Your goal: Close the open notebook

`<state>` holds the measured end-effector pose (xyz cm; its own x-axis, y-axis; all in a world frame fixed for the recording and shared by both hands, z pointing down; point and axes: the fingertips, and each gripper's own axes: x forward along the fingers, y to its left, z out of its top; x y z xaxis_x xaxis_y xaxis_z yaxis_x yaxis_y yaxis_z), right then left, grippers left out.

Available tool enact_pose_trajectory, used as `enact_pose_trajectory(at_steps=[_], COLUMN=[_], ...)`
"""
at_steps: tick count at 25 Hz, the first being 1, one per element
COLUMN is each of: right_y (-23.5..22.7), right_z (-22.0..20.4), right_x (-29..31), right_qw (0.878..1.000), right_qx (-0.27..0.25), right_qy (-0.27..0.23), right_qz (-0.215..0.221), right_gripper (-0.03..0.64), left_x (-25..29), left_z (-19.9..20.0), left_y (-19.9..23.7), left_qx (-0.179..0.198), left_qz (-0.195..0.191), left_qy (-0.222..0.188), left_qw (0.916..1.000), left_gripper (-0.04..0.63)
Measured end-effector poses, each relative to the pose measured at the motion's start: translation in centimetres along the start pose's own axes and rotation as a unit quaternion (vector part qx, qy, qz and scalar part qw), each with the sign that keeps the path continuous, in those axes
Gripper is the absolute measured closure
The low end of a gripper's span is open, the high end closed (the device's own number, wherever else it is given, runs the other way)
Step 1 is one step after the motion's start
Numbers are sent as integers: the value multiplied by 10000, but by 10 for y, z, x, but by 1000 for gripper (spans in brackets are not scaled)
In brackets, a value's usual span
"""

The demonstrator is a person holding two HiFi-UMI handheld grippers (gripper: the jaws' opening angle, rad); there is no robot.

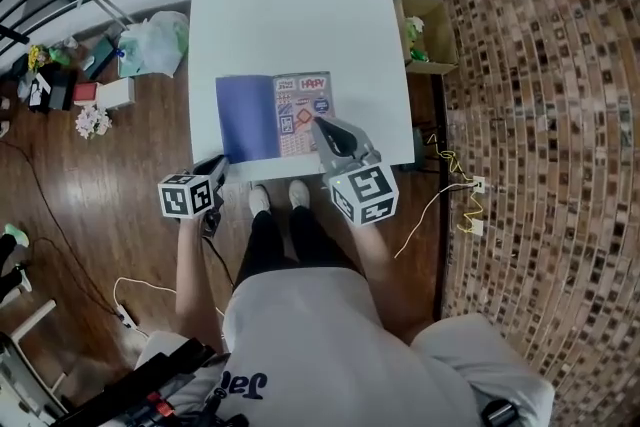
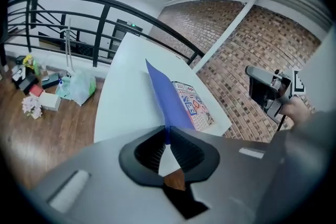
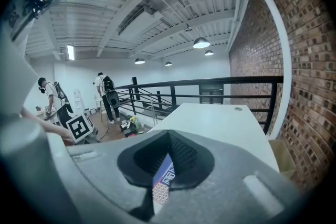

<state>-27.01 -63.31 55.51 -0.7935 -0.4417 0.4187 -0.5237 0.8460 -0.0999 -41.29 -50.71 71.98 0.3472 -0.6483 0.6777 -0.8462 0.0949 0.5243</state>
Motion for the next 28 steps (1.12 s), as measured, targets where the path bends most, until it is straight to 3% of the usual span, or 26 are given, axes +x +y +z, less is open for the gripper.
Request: enact_pose_trajectory(at_steps=[5, 16, 24, 28], right_y=[0, -23, -54, -67], right_z=[11, 24, 14, 0], right_x=[-8, -43, -75, -90], right_qw=[9999, 9971, 9923, 9902], right_qx=[27, 212, 435, 560], right_qy=[-146, -478, -576, -492], right_qz=[-76, -553, -1002, -1180], right_gripper=[629, 629, 628, 629], left_x=[-8, -13, 36, 66], left_z=[10, 46, 47, 37], left_y=[-20, -100, -179, -203], left_qx=[171, 477, 747, 934], left_qz=[-408, -1001, -1652, -1776], left_qy=[48, 23, 279, 495], left_qw=[9990, 9938, 9830, 9784], left_gripper=[577, 580, 580, 580])
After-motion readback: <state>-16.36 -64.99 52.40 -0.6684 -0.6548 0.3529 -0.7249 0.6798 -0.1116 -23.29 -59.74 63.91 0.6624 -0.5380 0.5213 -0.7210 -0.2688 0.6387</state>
